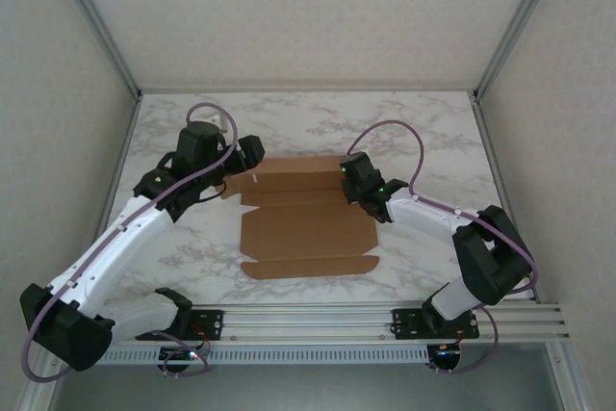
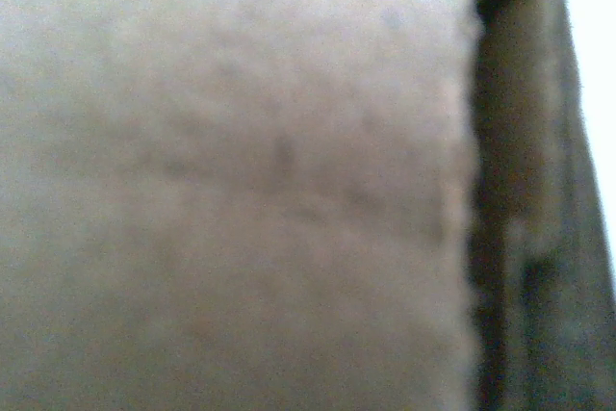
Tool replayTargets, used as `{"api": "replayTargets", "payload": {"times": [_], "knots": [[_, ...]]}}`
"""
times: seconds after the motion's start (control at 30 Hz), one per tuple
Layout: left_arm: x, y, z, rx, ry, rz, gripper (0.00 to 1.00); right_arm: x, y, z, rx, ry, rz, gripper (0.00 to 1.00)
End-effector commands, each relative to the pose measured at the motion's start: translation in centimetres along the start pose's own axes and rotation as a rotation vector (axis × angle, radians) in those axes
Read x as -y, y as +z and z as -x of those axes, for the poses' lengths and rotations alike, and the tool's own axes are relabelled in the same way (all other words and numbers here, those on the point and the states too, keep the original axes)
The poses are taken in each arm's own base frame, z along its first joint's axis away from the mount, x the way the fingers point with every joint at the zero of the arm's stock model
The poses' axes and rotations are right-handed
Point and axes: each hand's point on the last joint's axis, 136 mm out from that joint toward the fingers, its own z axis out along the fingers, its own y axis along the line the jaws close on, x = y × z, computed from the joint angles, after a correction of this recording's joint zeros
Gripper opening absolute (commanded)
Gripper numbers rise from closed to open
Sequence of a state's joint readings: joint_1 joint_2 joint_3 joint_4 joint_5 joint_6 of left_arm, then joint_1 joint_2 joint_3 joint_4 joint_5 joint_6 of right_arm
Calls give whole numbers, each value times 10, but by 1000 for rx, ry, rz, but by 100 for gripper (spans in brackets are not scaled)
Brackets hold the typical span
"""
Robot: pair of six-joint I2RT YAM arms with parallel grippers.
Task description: Fold the paper box
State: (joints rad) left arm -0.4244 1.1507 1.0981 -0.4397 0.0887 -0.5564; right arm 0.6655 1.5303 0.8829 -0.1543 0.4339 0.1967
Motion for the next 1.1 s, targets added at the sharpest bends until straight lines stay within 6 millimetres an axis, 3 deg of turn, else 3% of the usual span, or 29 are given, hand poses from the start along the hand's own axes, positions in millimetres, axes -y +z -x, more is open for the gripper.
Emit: {"api": "replayTargets", "payload": {"times": [0.0,0.3,0.57,0.87,1.07], "knots": [[9,11,-11,-79,1,-66,80,1,-2,-22,-71,-85,3,0],[-14,18,-39,-118,-63,-39,78,1,-2,-22,-71,-77,4,0],[-30,36,-58,-142,-100,-33,78,-2,-2,-24,-77,-77,17,0],[-24,55,-69,-167,-153,-110,75,-6,-3,-27,-87,-67,36,0],[-13,62,-73,-172,-185,-197,68,-9,-7,-24,-77,-52,59,0]]}}
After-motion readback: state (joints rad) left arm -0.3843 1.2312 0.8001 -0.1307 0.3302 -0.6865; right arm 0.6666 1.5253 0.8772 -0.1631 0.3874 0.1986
